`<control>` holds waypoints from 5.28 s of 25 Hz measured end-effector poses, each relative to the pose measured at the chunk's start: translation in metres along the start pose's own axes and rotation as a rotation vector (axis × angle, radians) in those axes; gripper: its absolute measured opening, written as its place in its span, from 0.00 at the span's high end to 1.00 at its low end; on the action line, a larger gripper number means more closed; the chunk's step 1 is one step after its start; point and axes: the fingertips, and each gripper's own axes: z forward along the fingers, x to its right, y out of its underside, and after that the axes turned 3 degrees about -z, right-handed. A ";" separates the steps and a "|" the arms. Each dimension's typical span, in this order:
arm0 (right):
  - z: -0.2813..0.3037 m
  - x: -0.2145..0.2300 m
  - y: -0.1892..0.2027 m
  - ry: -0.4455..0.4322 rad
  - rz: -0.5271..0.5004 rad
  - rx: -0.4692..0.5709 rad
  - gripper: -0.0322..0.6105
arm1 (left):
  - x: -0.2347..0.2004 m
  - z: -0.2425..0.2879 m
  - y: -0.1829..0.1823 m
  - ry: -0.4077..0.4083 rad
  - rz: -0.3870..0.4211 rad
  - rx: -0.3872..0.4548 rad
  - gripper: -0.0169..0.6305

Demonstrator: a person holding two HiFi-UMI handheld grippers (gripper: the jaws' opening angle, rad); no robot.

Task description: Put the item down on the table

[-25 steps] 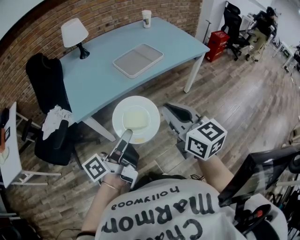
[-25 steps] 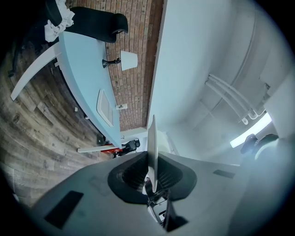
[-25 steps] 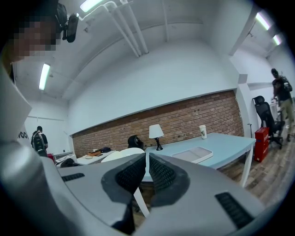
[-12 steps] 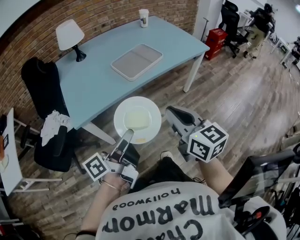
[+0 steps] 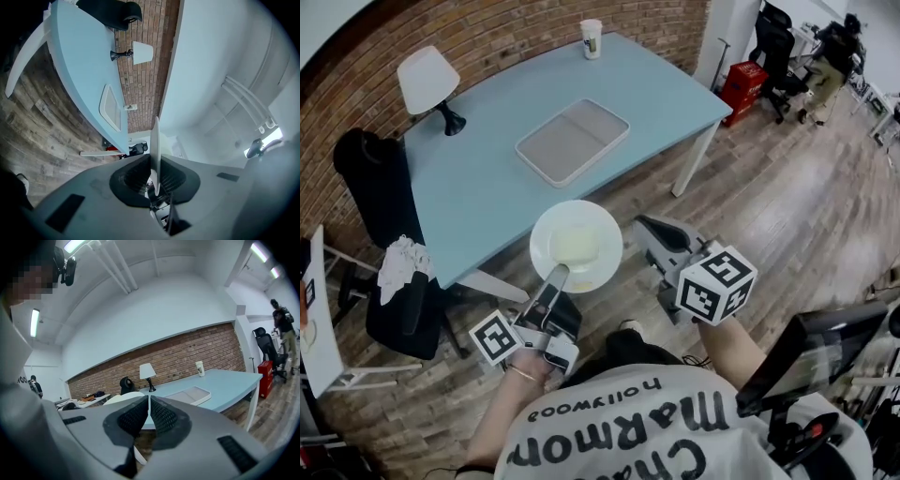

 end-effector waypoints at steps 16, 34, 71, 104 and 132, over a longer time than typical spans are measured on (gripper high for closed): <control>0.088 0.105 0.002 -0.134 -0.006 -0.114 0.93 | -0.063 0.104 -0.063 -0.050 -0.031 0.188 0.93; 0.182 0.139 0.043 -0.113 0.071 -0.242 0.93 | -0.146 0.135 -0.141 -0.144 -0.122 0.160 0.93; 0.304 0.183 0.040 -0.044 0.128 -0.244 0.93 | -0.195 0.183 -0.218 -0.213 -0.192 0.107 0.93; 0.351 0.278 -0.005 -0.154 0.139 -0.254 0.93 | -0.218 0.277 -0.244 -0.349 -0.256 0.253 0.93; 0.352 0.276 -0.002 -0.166 0.179 -0.246 0.93 | -0.252 0.248 -0.254 -0.608 -0.368 0.362 0.93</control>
